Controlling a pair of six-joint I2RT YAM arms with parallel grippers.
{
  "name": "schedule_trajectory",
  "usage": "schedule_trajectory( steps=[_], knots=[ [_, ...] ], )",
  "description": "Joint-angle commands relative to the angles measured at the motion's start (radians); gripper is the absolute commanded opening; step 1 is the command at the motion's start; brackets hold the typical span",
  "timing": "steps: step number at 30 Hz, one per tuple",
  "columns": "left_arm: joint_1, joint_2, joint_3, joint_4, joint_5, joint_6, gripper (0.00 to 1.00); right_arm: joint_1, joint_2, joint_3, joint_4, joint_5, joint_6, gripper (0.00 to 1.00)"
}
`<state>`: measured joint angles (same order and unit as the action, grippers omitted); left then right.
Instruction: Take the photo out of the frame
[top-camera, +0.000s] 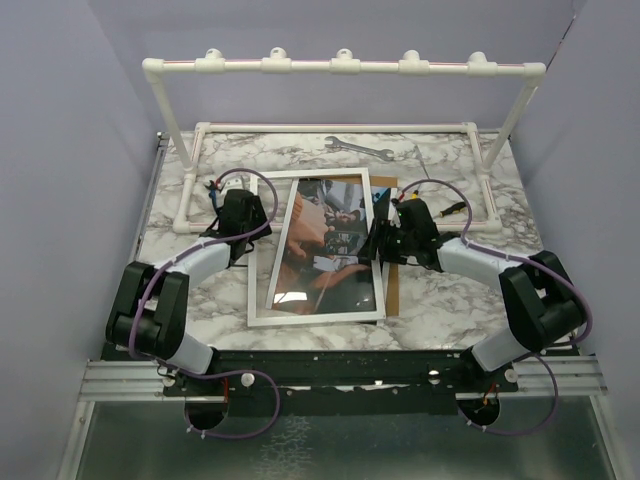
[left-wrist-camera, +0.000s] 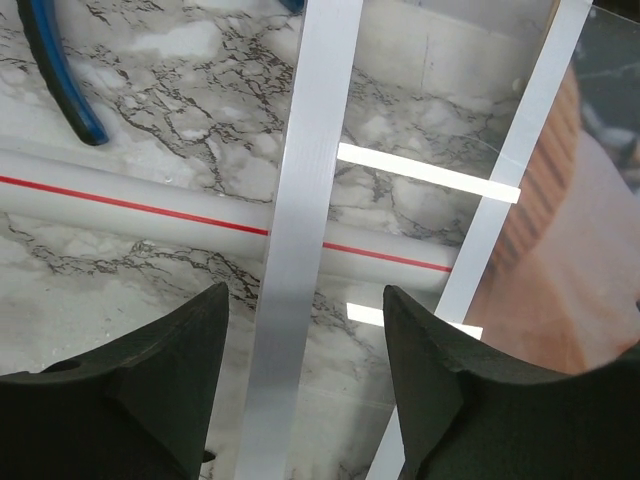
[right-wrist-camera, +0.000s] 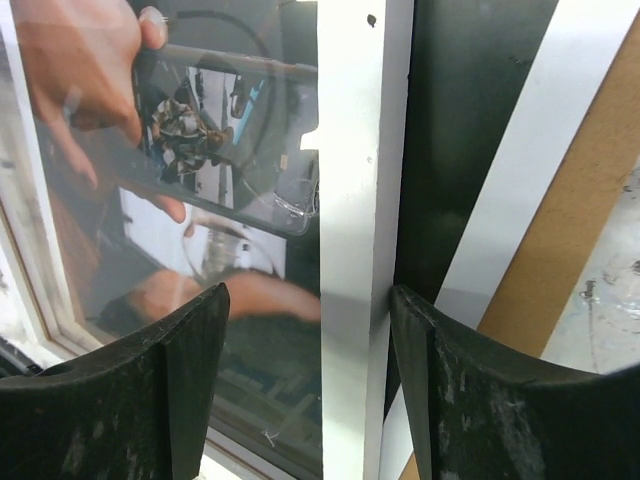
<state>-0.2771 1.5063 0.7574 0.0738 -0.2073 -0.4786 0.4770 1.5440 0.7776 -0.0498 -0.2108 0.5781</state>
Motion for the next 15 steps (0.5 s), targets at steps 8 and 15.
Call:
schedule_trajectory(
  steps=[8, 15],
  knots=[
    [0.001, -0.135, 0.042, -0.089, -0.075, -0.023, 0.71, 0.008, 0.025, -0.036, 0.041, -0.112, 0.060, 0.70],
    [-0.001, -0.141, 0.053, -0.109, 0.023, -0.020, 0.69, 0.008, -0.004, -0.043, 0.064, -0.143, 0.071, 0.74]
  ],
)
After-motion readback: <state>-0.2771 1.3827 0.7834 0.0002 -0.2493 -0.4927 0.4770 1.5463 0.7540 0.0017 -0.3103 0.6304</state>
